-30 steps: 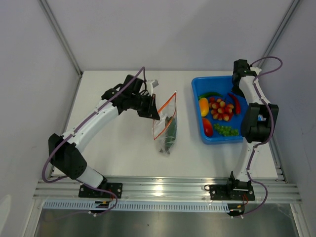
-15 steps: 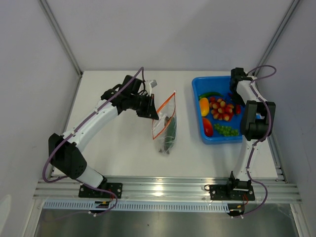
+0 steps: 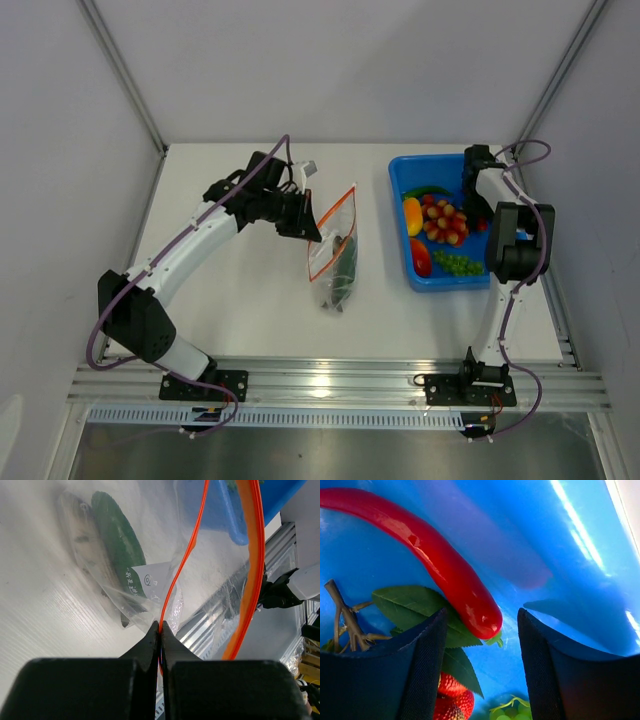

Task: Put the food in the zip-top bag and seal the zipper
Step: Pick up the fake vegetable from the bin.

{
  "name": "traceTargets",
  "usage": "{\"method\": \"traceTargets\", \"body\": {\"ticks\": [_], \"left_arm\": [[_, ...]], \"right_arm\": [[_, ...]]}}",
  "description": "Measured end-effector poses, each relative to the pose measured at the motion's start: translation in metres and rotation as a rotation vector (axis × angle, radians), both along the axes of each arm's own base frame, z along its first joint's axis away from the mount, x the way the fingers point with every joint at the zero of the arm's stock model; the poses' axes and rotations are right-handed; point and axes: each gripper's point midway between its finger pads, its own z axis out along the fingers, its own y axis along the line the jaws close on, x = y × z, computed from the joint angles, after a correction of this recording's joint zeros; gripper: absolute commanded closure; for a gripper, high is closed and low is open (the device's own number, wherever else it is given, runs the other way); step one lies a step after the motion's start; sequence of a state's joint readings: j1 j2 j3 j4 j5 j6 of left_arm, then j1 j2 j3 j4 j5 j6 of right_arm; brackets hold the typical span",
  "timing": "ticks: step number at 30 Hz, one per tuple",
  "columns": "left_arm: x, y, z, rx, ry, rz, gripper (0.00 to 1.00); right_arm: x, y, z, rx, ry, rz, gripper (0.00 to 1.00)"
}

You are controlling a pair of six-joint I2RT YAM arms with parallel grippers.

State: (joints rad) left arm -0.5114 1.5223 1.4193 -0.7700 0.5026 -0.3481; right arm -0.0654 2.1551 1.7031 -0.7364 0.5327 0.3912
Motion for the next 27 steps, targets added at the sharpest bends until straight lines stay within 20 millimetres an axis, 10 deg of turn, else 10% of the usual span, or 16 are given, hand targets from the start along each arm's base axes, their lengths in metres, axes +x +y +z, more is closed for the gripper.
{"method": "traceTargets", "body": {"ticks": [9, 16, 27], "left_arm": [[0.002, 0.002, 0.001, -0.005, 0.002, 0.004, 0.99], [0.002, 0.003, 0.001, -0.006, 0.004, 0.008, 0.99], [0.001, 0.003, 0.001, -0.01, 0.009, 0.004, 0.99]], "right_arm": [[-0.003, 0.004, -0.017, -0.004, 0.038, 0.025, 0.45], [-0.002, 0.002, -0.02, -0.027, 0.033, 0.044, 0.74], [-0.01, 0.01, -0.013, -0.071, 0.08, 0.083, 0.91]]}}
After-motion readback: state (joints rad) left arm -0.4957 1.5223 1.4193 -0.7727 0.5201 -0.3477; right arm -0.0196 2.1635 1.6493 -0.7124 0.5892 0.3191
